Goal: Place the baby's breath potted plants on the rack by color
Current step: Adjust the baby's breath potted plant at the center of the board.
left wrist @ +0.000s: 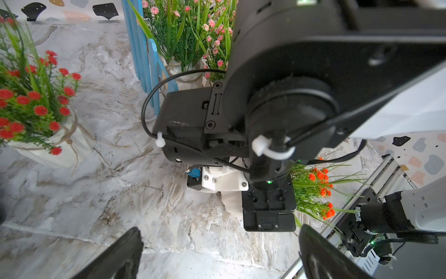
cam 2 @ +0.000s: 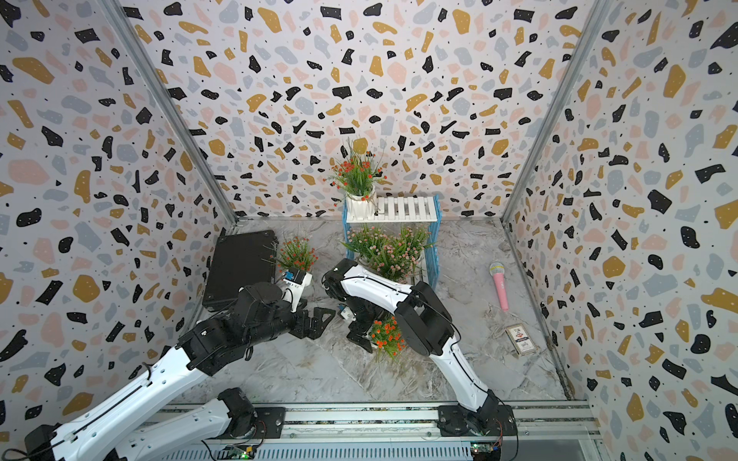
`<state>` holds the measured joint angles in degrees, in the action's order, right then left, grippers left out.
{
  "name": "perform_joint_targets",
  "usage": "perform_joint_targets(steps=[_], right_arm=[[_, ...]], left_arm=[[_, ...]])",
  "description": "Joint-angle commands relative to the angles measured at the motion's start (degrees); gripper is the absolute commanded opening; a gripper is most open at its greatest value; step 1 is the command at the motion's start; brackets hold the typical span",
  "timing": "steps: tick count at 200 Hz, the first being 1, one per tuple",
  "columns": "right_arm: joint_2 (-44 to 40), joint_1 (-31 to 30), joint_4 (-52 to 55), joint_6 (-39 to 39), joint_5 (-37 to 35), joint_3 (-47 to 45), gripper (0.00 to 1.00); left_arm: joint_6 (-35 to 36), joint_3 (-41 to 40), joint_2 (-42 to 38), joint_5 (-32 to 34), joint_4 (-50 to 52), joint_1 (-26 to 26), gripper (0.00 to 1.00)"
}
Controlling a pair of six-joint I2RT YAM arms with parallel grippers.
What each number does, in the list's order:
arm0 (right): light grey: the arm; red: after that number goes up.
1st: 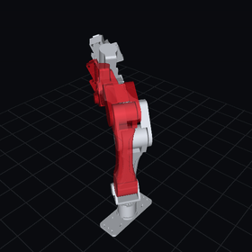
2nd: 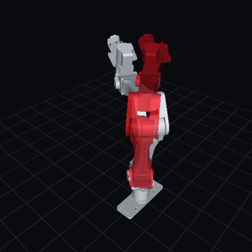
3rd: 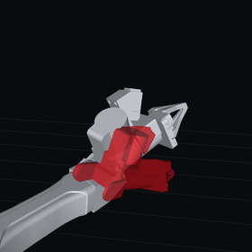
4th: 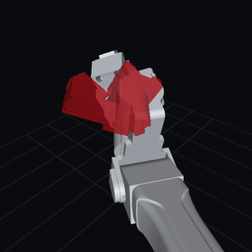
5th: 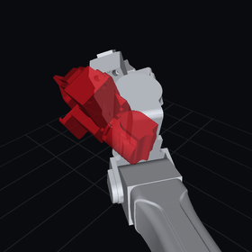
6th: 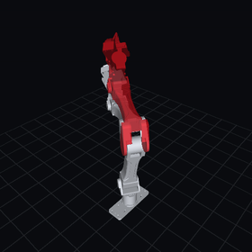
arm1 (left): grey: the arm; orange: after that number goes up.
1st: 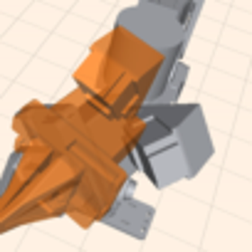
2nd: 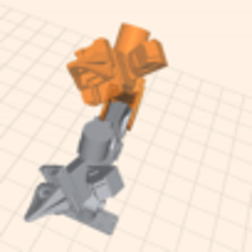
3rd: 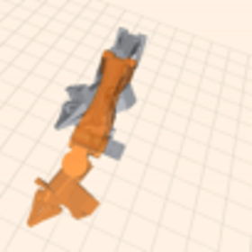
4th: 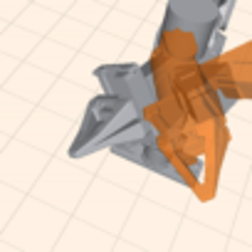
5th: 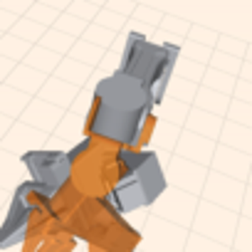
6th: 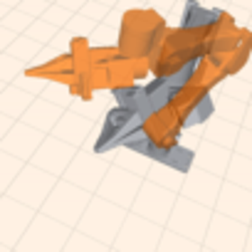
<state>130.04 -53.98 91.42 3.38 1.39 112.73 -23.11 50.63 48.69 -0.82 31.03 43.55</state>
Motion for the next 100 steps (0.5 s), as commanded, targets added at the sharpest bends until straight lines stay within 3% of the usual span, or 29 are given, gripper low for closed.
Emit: perform_joint_targets(steps=[1, 41, 100], right_arm=[[0.1, -0.4, 4.3, 1.1, 0.3, 2.7, 1.0], [1.4, -0.9, 3.7, 0.8, -1.9, 4.6, 1.0], [1.7, -1.4, 1.0, 0.4, -5.9, 15.8, 1.0]], left_arm=[[0.6, 0.8, -1.8, 1.1, -0.5, -0.3, 0.99], [0.2, 0.8, -3.6, 1.4, -0.1, -0.4, 0.99], [0.5, 2.1, -6.3, 3.6, 2.0, -0.6, 0.99]])
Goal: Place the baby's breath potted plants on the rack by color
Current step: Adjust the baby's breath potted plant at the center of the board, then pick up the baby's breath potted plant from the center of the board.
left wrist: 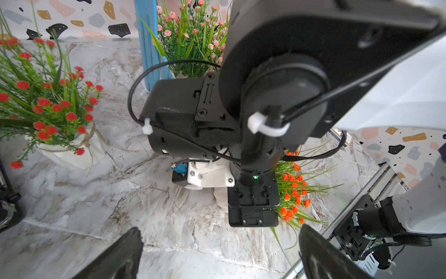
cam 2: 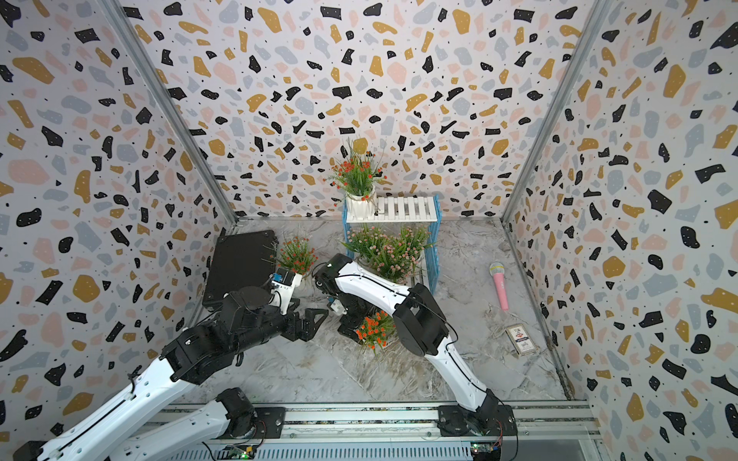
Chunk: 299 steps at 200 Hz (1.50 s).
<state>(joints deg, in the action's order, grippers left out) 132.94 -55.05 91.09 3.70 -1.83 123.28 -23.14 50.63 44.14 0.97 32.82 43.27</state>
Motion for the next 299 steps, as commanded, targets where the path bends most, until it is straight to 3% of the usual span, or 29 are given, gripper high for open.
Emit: perform_joint_targets(steps=[1, 75, 120, 151, 189, 221, 269, 299], right_arm=[[-1.2, -0.3, 1.3, 0.1, -2.7, 5.4, 1.0], [-8.7, -0.5, -11.9, 0.1, -3.9, 4.8, 1.0], [-26.1, -0.5, -32.7, -0.6, -1.3, -5.2, 1.0], [-38.0, -0.4, -40.7, -4.5, -4.3, -12.0, 1.0], [-54.6, 2.3, -47.0, -12.6, -8.8, -28.5, 0.99], [-67.6, 10.0, -51.0, -20.0, -1.9, -43.7, 0.99], [-73.8, 12.3, -52.4, -22.8, 4.3, -58.2, 0.99], [-78.9, 12.3, -64.0, -25.1, 8.5, -72.7, 0.99]], left_arm=[[0.5, 2.2, -1.8, 1.8, 0.3, -0.3, 0.99], [0.7, 5.4, -7.6, 8.5, 3.7, -0.4, 0.99], [1.0, 4.1, -7.2, 9.8, 4.5, -0.4, 0.99], [0.4, 0.9, -5.0, 8.7, 2.3, -0.4, 0.99], [-1.6, -7.3, -2.5, 5.4, -5.8, -0.3, 0.99], [-4.0, -18.7, -3.7, 5.9, -19.0, 2.1, 0.99], [0.5, -27.9, -1.0, 9.9, -35.1, 6.6, 0.99], [1.1, -28.1, 1.8, 9.8, -38.6, 6.8, 0.99]])
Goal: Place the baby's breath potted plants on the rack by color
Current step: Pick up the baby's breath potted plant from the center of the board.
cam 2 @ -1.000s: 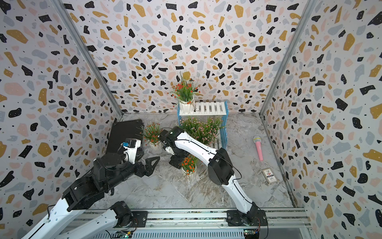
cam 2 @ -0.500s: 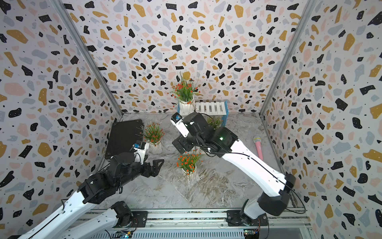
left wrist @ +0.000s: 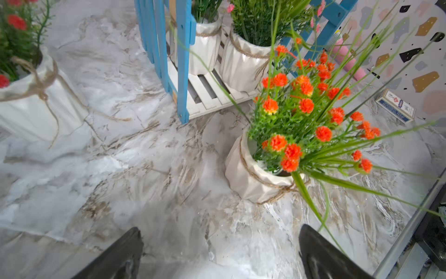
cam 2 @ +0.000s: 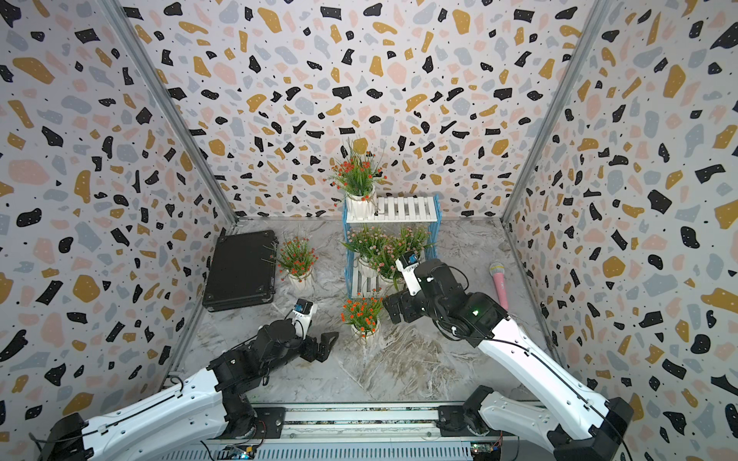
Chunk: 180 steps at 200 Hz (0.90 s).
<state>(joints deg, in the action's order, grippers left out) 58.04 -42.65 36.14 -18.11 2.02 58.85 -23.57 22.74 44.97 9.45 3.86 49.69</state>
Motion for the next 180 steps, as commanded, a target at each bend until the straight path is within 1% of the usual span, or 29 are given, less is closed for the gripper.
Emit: perform_joint_targets(steps=[1, 13, 26, 29, 55, 76, 92, 110, 131, 159, 180], right_arm=[[-4.2, -0.2, -9.5, -3.3, 4.8, -8.7, 0.99], [-6.8, -0.9, -15.9, -4.2, 4.4, -14.8, 0.99], [-9.1, -3.0, -22.9, -3.9, 2.3, -21.3, 0.99], [-9.5, -3.5, -24.2, -3.5, 0.2, -22.4, 0.99], [-7.8, -7.7, -35.0, -2.7, -3.1, -29.1, 0.99], [-3.2, -11.9, -49.8, -1.0, -6.3, -35.9, 0.99], [1.5, -14.2, -62.3, 2.5, -8.2, -40.5, 0.99], [8.3, -14.7, -74.2, 5.6, -10.2, -43.5, 0.99], [16.6, -14.8, -92.5, 8.5, -9.9, -47.4, 0.99], [26.5, -14.8, -106.2, 10.9, -9.0, -47.7, 0.99], [31.8, -14.8, -113.2, 11.9, -8.6, -47.6, 0.99]], left_arm=[[1.5, -0.2, 1.0, 1.3, -9.7, 0.3, 0.99], [1.6, 0.1, 1.7, 1.2, -10.1, 0.4, 0.99], [1.6, 0.4, 2.3, 1.2, -10.2, 0.3, 0.99], [1.6, 0.5, 2.4, 1.3, -10.2, 0.4, 0.99], [0.9, 0.8, 1.8, 1.7, -9.5, 0.3, 0.99], [-0.2, 1.7, 0.1, 1.9, -8.2, 0.3, 0.99], [-0.7, 3.0, -1.9, 2.2, -6.4, 0.3, 0.99], [-0.7, 5.0, -3.5, 2.8, -3.8, 0.3, 0.99], [0.1, 6.9, -4.9, 3.1, -1.4, 0.3, 0.99], [0.7, 7.5, -7.2, 3.3, -0.1, 0.4, 0.99], [1.2, 7.8, -8.2, 3.5, 1.3, 0.3, 0.99]])
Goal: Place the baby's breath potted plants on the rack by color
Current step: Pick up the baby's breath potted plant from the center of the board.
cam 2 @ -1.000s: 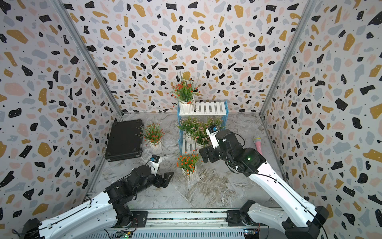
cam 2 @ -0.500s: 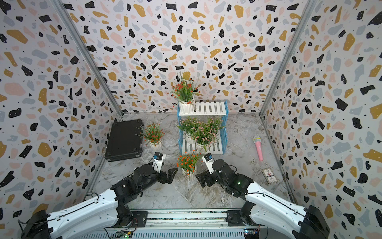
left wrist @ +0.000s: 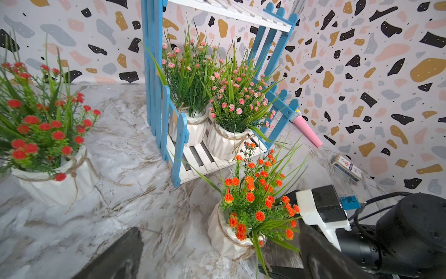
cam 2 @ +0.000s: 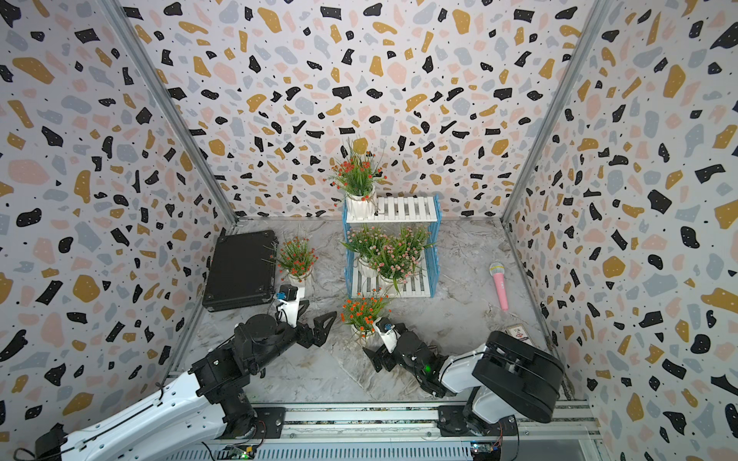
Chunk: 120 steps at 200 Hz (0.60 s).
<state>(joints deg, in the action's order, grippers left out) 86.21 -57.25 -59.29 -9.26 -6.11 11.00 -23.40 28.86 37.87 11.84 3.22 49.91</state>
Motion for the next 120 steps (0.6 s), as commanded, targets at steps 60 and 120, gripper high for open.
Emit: perform_joint_targets(steps=[60, 120], right_arm=[[12.5, -0.2, -22.4, 7.4, -1.0, 4.3, 0.99], [15.4, -0.1, -21.3, 8.1, -1.6, 8.8, 1.0]], left_arm=[[1.6, 1.5, -2.6, 1.2, 2.8, 0.2, 0.99], [2.0, 1.7, -3.0, 0.9, 2.9, 0.1, 0.99]])
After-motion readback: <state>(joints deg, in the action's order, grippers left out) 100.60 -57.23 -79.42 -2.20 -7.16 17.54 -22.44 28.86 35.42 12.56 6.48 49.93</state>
